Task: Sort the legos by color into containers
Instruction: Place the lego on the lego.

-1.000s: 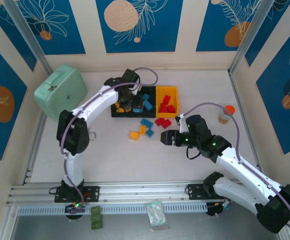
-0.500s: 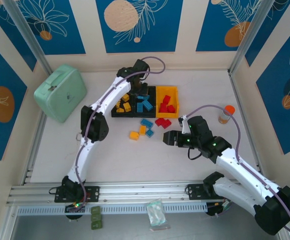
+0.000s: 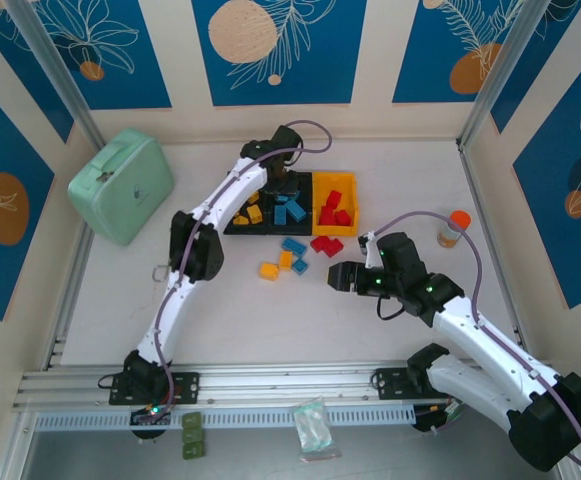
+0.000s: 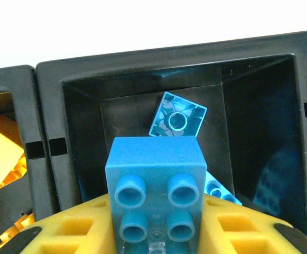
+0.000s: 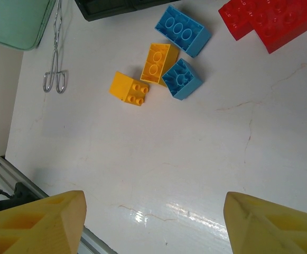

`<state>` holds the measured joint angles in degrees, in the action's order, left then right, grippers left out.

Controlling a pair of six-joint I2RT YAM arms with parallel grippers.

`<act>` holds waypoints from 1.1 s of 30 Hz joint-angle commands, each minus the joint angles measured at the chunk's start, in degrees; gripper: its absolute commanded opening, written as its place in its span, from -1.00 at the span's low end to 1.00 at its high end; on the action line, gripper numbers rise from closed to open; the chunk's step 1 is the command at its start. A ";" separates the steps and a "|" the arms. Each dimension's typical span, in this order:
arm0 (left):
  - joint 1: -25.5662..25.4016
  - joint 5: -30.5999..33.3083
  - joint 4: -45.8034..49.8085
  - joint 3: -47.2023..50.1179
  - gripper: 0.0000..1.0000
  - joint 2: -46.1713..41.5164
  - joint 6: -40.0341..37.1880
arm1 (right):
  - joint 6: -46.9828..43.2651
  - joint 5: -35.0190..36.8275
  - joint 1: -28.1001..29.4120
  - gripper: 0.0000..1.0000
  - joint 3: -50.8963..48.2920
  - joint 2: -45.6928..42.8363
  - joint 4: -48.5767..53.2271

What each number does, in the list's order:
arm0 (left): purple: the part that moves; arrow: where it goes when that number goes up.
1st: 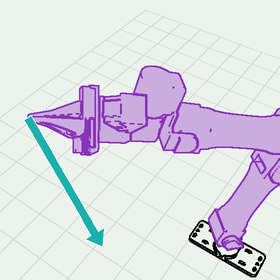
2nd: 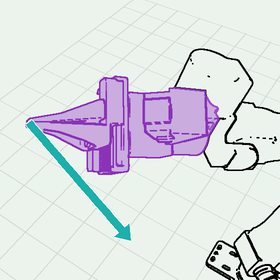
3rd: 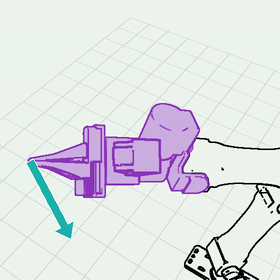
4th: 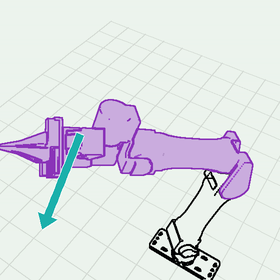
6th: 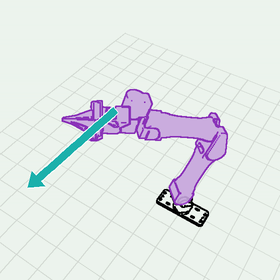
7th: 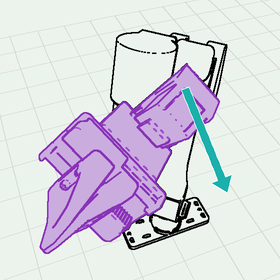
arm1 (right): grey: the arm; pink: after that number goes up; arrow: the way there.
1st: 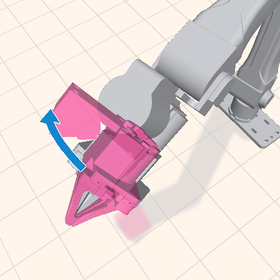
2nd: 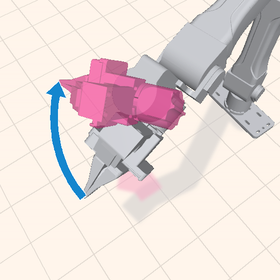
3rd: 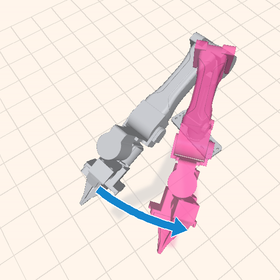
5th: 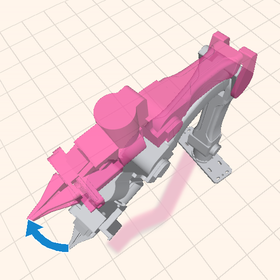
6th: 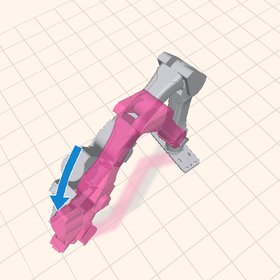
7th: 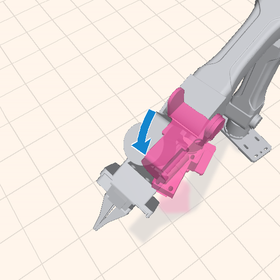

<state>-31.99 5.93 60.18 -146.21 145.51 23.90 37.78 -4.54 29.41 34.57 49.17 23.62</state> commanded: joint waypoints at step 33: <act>-3.48 -13.31 -19.14 52.29 0.21 -45.57 -1.09 | 5.37 10.56 -3.12 0.46 8.66 12.09 7.42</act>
<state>-35.29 -5.34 45.84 -101.60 105.12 23.51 41.56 4.27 26.79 41.25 58.04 31.29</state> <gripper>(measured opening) 0.600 0.725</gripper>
